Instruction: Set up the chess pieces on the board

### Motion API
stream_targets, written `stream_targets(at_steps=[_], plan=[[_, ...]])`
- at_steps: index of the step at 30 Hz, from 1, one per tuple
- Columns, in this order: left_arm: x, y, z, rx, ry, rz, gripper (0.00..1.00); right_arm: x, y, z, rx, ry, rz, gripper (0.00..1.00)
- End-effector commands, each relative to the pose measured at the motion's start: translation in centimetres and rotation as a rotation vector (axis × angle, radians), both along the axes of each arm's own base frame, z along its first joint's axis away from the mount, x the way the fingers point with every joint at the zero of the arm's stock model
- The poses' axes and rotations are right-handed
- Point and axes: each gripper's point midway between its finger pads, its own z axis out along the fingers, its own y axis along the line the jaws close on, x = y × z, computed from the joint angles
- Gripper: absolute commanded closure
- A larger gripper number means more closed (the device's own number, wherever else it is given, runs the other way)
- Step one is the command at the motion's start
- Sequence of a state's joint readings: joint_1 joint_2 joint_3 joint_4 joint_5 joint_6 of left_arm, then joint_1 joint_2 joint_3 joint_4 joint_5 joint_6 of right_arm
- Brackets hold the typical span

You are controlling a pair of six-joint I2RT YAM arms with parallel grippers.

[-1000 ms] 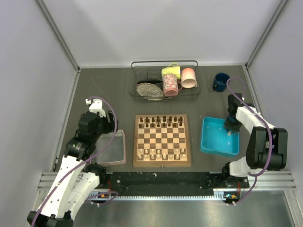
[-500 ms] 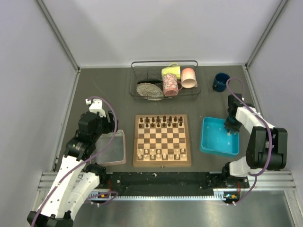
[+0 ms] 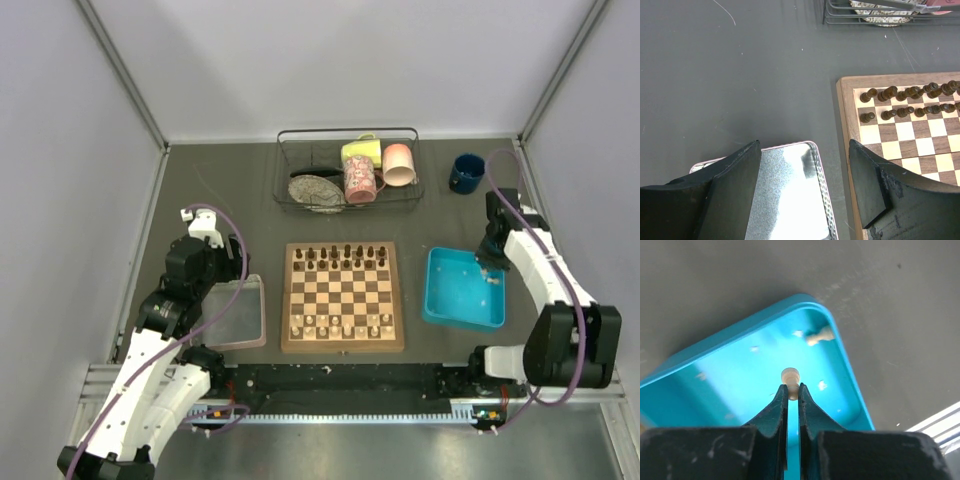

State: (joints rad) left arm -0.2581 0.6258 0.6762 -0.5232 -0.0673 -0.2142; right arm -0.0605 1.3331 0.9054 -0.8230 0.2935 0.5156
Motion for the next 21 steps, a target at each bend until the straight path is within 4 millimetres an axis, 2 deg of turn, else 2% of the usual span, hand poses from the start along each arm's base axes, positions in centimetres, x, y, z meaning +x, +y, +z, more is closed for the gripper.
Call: stream_targets(at_steps=[1,2,4,5,8,9,11,12,14,16,19,21], plan=[[0.6,-0.4,0.9,-0.010,-0.048,-0.016,0.25,1.8,2.7,6.9,-0.041,-0.145,0.094,1.00],[0.6,-0.4,0.9,-0.010,-0.048,-0.016,0.25,2.7,4.7,8.5,-0.035,-0.190,0.157,1.00],[0.6,-0.4,0.9,-0.009,-0.045,-0.017,0.25,3.1,7.5,9.7,-0.004,-0.223,0.224,1.00],[0.6,-0.5,0.8,-0.010,-0.045,-0.018,0.25,3.3,10.6,10.9,0.023,-0.256,0.316,1.00],[0.6,-0.5,0.8,-0.011,-0.045,-0.020,0.25,3.4,15.5,12.1,0.070,-0.283,0.440,1.00],[0.6,-0.5,0.8,-0.009,-0.042,-0.018,0.25,2.9,18.2,11.6,0.087,-0.264,0.506,1.00],[0.6,-0.5,0.8,-0.010,-0.043,-0.022,0.25,2.1,21.1,11.4,0.119,-0.248,0.571,1.00],[0.6,-0.5,0.8,-0.010,-0.043,-0.020,0.25,1.0,23.3,11.1,0.137,-0.236,0.623,1.00],[0.6,-0.5,0.8,-0.011,-0.043,-0.021,0.25,0.5,25.2,10.0,0.128,-0.203,0.663,1.00],[0.6,-0.5,0.8,-0.011,-0.045,-0.021,0.25,-0.9,27.4,8.6,0.126,-0.162,0.709,1.00],[0.6,-0.5,0.9,-0.011,-0.046,-0.021,0.25,-2.6,30.1,7.5,0.138,-0.132,0.765,1.00],[0.6,-0.5,0.9,-0.012,-0.048,-0.021,0.25,-3.2,31.2,6.4,0.127,-0.104,0.782,1.00]])
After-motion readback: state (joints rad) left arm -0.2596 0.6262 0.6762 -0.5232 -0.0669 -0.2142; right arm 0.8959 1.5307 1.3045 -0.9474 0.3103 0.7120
